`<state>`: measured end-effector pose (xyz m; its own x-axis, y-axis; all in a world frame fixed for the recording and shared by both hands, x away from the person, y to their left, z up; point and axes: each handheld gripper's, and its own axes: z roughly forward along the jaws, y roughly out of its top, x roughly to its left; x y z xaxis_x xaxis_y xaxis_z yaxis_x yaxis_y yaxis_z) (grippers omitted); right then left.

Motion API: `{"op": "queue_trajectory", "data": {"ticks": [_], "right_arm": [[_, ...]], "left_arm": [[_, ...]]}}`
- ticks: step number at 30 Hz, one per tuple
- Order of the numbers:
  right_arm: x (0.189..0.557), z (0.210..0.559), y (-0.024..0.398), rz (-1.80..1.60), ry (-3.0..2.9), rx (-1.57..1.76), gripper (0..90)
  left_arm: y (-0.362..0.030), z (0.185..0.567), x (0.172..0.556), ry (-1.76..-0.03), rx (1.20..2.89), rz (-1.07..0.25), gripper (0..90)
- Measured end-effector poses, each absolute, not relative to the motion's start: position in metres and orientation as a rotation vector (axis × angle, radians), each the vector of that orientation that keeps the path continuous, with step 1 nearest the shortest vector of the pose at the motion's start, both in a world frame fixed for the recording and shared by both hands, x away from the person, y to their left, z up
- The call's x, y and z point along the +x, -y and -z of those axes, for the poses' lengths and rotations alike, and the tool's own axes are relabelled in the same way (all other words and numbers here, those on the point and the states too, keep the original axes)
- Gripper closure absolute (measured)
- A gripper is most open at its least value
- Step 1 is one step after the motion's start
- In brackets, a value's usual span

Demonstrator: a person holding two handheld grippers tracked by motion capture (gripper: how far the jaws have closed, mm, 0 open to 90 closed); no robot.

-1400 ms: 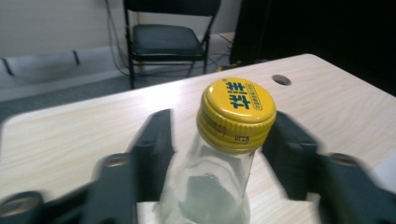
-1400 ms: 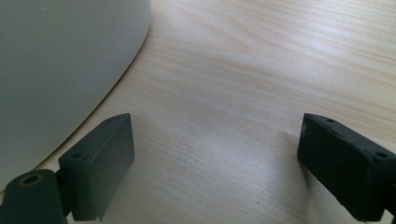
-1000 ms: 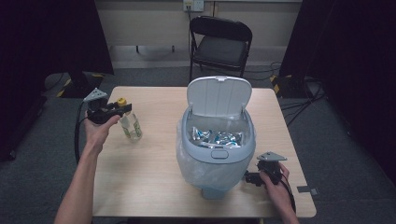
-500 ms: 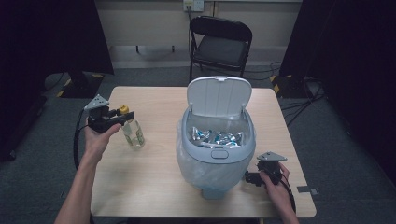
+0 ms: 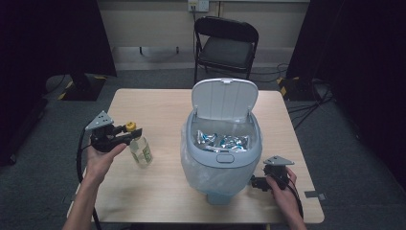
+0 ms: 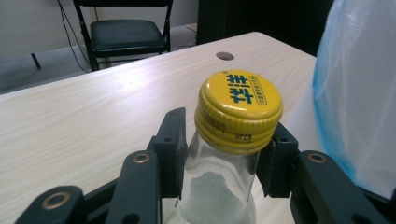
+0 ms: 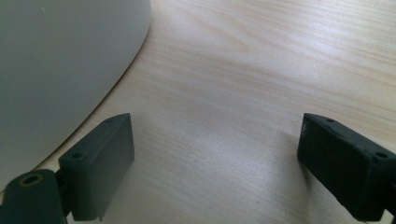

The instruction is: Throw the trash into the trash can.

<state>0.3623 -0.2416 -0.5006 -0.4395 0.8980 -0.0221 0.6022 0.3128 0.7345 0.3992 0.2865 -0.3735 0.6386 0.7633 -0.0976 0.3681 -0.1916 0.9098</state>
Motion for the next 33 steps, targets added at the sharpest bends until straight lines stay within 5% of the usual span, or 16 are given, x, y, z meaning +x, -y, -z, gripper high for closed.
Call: {"op": "queue_trajectory", "data": {"ticks": [7,9,11,16,33], "right_arm": [[0.362,0.501,0.242,-0.926,-2.155,1.330,9.9],[0.362,0.501,0.242,-0.926,-2.155,1.330,9.9],[0.362,0.501,0.242,-0.926,-2.155,1.330,9.9],[0.362,0.501,0.242,-0.926,-2.155,1.330,9.9],[0.362,0.501,0.242,-0.925,-2.155,1.330,9.9]], "left_arm": [[-0.286,0.379,0.400,-0.913,1.778,-0.411,55.4],[-0.285,0.381,0.401,-0.927,1.791,-0.409,50.0],[-0.282,0.388,0.400,-0.933,1.785,-0.401,35.4],[-0.285,0.403,0.397,-0.954,1.811,-0.440,24.5],[-0.282,0.444,0.397,-1.021,1.906,-0.404,21.2]]}}
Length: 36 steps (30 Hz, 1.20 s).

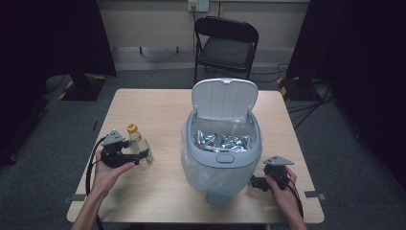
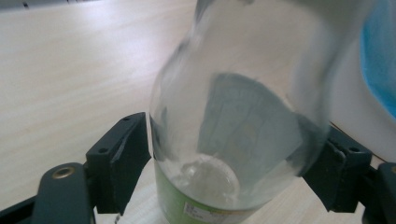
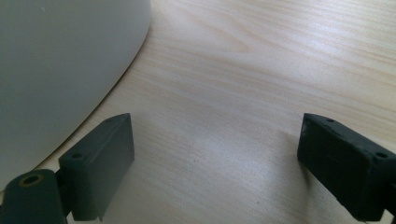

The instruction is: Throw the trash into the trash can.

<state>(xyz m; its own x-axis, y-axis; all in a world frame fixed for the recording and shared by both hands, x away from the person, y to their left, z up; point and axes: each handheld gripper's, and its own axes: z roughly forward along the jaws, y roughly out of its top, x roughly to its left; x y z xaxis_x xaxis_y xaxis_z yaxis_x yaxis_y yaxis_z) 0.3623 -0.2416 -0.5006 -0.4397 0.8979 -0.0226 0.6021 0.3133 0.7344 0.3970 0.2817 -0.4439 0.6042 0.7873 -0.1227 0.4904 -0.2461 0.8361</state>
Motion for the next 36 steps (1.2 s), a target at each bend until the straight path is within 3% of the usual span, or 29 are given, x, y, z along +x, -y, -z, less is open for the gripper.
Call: {"op": "queue_trajectory", "data": {"ticks": [22,25,27,30,36], "right_arm": [[0.362,0.501,0.242,-0.925,-2.155,1.329,9.9],[0.362,0.501,0.242,-0.925,-2.156,1.329,9.9],[0.362,0.501,0.242,-0.925,-2.155,1.330,9.9],[0.362,0.501,0.242,-0.926,-2.157,1.328,9.8],[0.363,0.501,0.242,-0.927,-2.159,1.326,9.8]], "left_arm": [[-0.271,0.473,0.404,-1.036,1.950,-0.448,18.2],[-0.271,0.475,0.403,-1.046,1.924,-0.422,19.4],[-0.267,0.476,0.400,-1.031,1.955,-0.470,19.4],[-0.265,0.477,0.400,-1.029,1.967,-0.511,26.6],[-0.264,0.474,0.399,-1.046,1.991,-0.535,27.8]]}}
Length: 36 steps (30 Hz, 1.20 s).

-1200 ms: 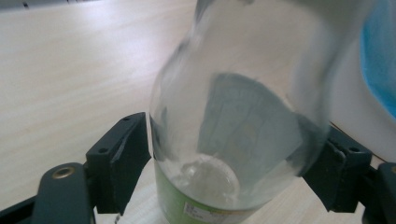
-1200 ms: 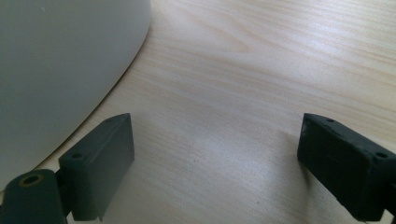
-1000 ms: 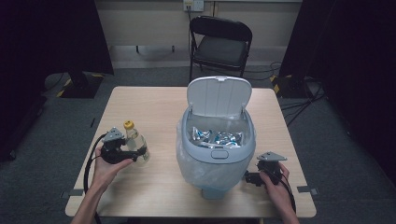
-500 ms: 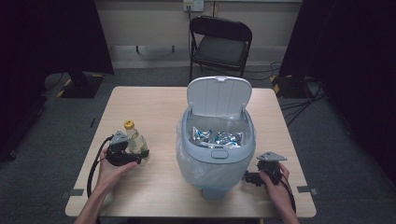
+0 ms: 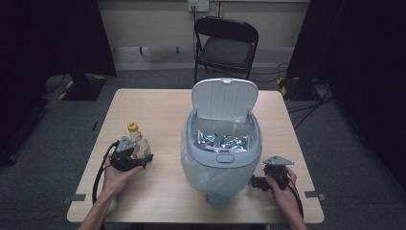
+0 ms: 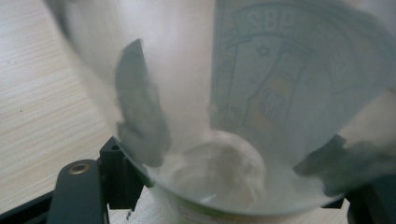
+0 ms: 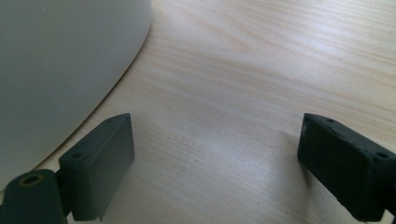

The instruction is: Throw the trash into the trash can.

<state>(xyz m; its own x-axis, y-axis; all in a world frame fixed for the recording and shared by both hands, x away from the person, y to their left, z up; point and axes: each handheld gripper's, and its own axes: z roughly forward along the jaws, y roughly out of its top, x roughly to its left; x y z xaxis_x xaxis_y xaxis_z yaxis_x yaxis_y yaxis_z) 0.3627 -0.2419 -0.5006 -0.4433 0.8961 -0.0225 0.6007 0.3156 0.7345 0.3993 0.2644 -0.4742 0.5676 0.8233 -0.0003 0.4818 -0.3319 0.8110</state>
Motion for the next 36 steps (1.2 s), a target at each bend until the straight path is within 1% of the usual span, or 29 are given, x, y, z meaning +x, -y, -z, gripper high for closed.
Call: {"op": "queue_trajectory", "data": {"ticks": [4,6,15,23,28,36], "right_arm": [[0.363,0.501,0.242,-0.926,-2.158,1.326,9.9],[0.363,0.501,0.242,-0.927,-2.158,1.326,9.9],[0.363,0.501,0.242,-0.927,-2.158,1.326,9.8],[0.363,0.501,0.242,-0.927,-2.158,1.326,9.8],[0.363,0.501,0.242,-0.927,-2.159,1.326,9.8],[0.363,0.501,0.242,-0.926,-2.157,1.327,9.8]], "left_arm": [[-0.266,0.474,0.399,-1.064,1.981,-0.520,27.9],[-0.266,0.473,0.397,-1.058,1.993,-0.539,27.9],[-0.267,0.469,0.394,-1.064,1.957,-0.501,28.0],[-0.265,0.456,0.390,-1.033,1.891,-0.508,27.9],[-0.267,0.445,0.387,-1.015,1.835,-0.470,27.9],[-0.269,0.435,0.383,-1.010,1.821,-0.484,28.0]]}}
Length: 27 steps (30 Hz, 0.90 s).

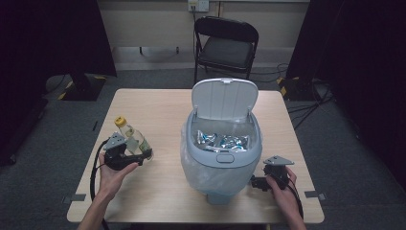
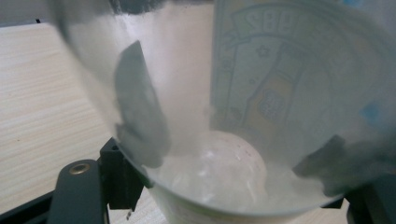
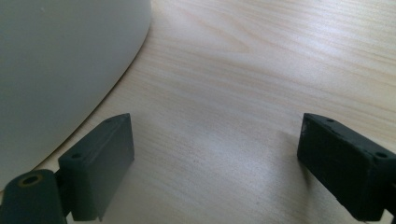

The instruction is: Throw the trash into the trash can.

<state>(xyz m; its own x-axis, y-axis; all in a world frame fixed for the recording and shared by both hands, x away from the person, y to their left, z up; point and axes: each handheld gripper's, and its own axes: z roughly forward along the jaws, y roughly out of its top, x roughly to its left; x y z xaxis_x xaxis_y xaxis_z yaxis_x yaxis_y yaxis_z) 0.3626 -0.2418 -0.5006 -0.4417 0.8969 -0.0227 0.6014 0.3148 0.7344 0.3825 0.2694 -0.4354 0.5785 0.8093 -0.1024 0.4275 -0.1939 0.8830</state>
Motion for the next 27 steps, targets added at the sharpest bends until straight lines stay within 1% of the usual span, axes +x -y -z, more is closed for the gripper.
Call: {"op": "queue_trajectory", "data": {"ticks": [7,14,23,24,27], "right_arm": [[0.363,0.501,0.242,-0.926,-2.157,1.327,9.8],[0.363,0.501,0.242,-0.926,-2.157,1.327,9.8],[0.363,0.501,0.242,-0.925,-2.157,1.326,9.9],[0.363,0.501,0.242,-0.925,-2.157,1.327,9.9],[0.363,0.501,0.242,-0.926,-2.157,1.327,9.8]], "left_arm": [[-0.270,0.422,0.376,-0.986,1.768,-0.468,27.9],[-0.266,0.412,0.374,-0.967,1.753,-0.454,27.9],[-0.260,0.396,0.367,-0.928,1.739,-0.464,27.9],[-0.259,0.394,0.365,-0.921,1.734,-0.483,27.9],[-0.259,0.389,0.364,-0.906,1.733,-0.470,27.9]]}}
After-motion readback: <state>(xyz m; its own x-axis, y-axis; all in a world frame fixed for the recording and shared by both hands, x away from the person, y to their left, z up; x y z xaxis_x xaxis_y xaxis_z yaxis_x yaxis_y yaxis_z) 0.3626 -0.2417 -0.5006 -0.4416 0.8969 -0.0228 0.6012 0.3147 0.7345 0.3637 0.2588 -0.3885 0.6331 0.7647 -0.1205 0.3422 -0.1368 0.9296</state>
